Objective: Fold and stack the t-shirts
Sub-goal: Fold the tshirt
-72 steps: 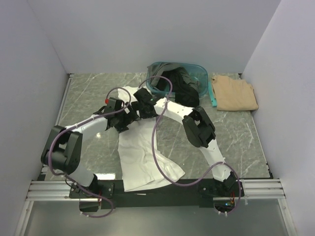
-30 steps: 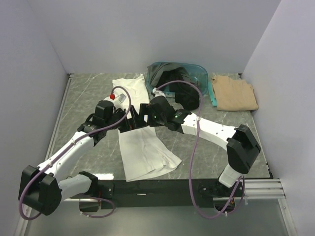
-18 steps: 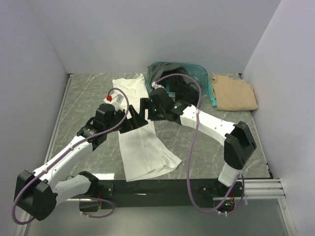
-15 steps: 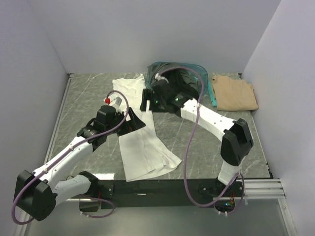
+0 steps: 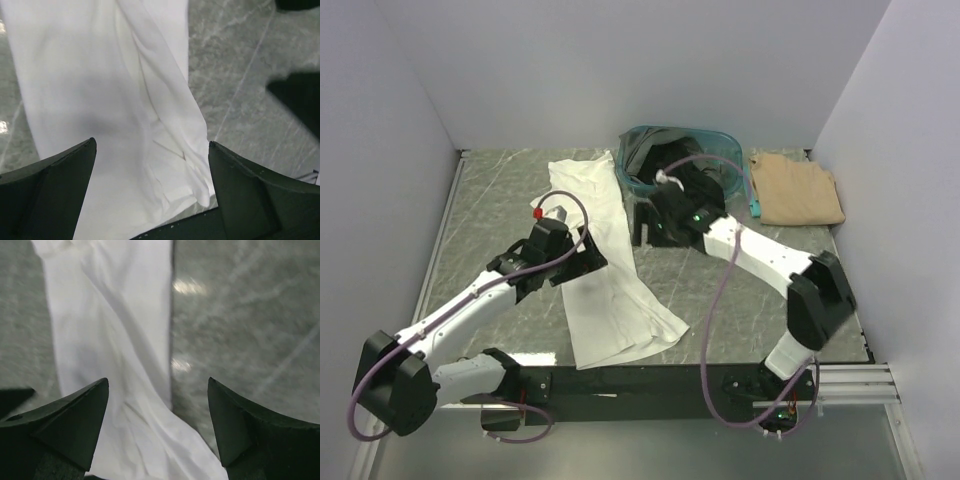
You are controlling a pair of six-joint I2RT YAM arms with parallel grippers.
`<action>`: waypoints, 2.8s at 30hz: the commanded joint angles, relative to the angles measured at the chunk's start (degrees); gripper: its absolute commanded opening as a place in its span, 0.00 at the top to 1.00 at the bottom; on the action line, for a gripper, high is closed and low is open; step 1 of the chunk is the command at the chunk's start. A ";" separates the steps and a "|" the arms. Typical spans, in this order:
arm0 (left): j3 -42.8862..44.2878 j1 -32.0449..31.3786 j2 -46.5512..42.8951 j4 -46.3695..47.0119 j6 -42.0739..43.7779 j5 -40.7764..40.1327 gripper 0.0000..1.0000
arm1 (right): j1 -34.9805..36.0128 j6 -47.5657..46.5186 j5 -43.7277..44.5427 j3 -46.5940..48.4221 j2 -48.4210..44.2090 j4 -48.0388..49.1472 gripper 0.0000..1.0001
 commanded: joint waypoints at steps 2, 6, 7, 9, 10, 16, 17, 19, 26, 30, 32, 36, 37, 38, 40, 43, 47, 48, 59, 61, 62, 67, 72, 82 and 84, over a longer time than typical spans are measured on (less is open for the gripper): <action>4.87 3.44 4.33 -0.34 -0.36 -4.03 0.01 | 0.07 -0.98 1.25 -16.43 -13.15 0.03 0.15; 5.66 9.32 9.86 3.61 0.61 -0.89 0.01 | 0.42 0.25 0.63 -28.26 -22.90 -3.39 0.18; 6.19 11.60 11.18 4.93 0.96 -0.09 0.01 | 0.77 1.12 0.80 -30.10 -24.06 -4.71 0.20; 6.89 13.28 14.60 5.90 0.78 0.62 0.01 | 2.08 1.92 1.15 -34.33 -26.78 -5.95 0.21; 7.68 13.99 15.58 6.43 1.13 0.62 0.00 | 2.53 2.62 1.15 -35.56 -27.57 -6.13 0.22; 8.74 14.61 20.51 8.37 1.49 1.33 0.01 | 3.14 3.68 -2.01 -40.40 -26.80 -1.83 0.33; 8.83 14.61 20.86 8.28 1.57 1.33 0.01 | 3.32 3.68 -2.88 -40.49 -25.49 -0.60 0.34; 8.92 14.79 21.65 8.19 1.66 0.80 0.01 | 4.37 3.51 -3.76 -40.23 -23.99 0.20 0.37; 7.86 15.14 22.27 9.07 1.40 0.89 0.01 | 7.27 5.17 -5.96 -41.01 -19.32 1.26 0.47; 7.51 15.14 22.88 9.07 1.14 0.63 0.01 | 8.33 6.58 -5.88 -42.16 -19.58 0.90 0.57; 7.51 15.14 23.15 8.98 1.22 0.54 0.01 | 8.68 7.28 -5.53 -42.25 -20.11 0.20 0.68; 7.16 15.14 22.98 8.98 0.96 0.54 0.00 | 10.09 7.55 -4.56 -41.20 -22.04 -1.82 0.85; 6.99 15.14 22.80 9.16 0.96 0.62 0.01 | 10.26 7.55 -4.30 -40.76 -22.48 -2.69 0.89; 6.90 15.14 22.71 9.07 0.87 0.54 0.01 | 10.35 7.55 -2.99 -40.49 -23.36 -2.87 0.95; 6.81 15.14 22.54 9.07 0.87 0.54 0.01 | 10.79 6.76 -2.63 -39.45 -24.41 -3.40 1.00; 6.90 15.14 22.19 8.37 0.87 0.54 0.01 | 13.15 5.27 -2.19 -36.99 -26.96 -4.80 1.00; 6.46 15.23 21.57 8.45 0.52 0.54 0.01 | 18.43 3.95 -3.06 -34.60 -30.12 -5.60 1.00; 6.54 15.23 21.48 8.37 0.52 0.54 0.01 | 19.40 3.51 -4.02 -34.25 -30.13 -5.43 1.00; 6.37 15.31 20.34 7.31 0.08 -1.31 0.01 | 33.38 1.75 -8.16 -27.93 -21.09 0.46 1.00; 6.11 15.31 20.25 7.31 -0.01 -1.31 0.01 | 34.35 1.92 -8.34 -26.53 -18.37 1.77 1.00; 6.02 15.31 20.08 7.23 -0.01 -1.31 0.00 | 34.61 1.92 -8.69 -25.99 -17.66 2.13 1.00; 6.10 15.49 19.81 6.96 -0.10 -1.48 0.00 | 35.14 1.31 -9.74 -22.92 -13.35 3.19 1.00; 6.28 15.58 19.90 6.61 -0.18 -1.22 0.01 | 35.75 -0.35 -12.81 -20.98 -7.90 3.98 0.85; 5.49 15.58 14.46 3.36 -1.24 -0.26 0.01 | 36.37 -2.03 -12.04 -19.39 -9.02 2.32 0.45; 4.62 15.40 11.56 0.99 -2.11 -0.25 0.01 | 36.28 -1.51 -9.32 -20.01 -11.31 1.44 0.41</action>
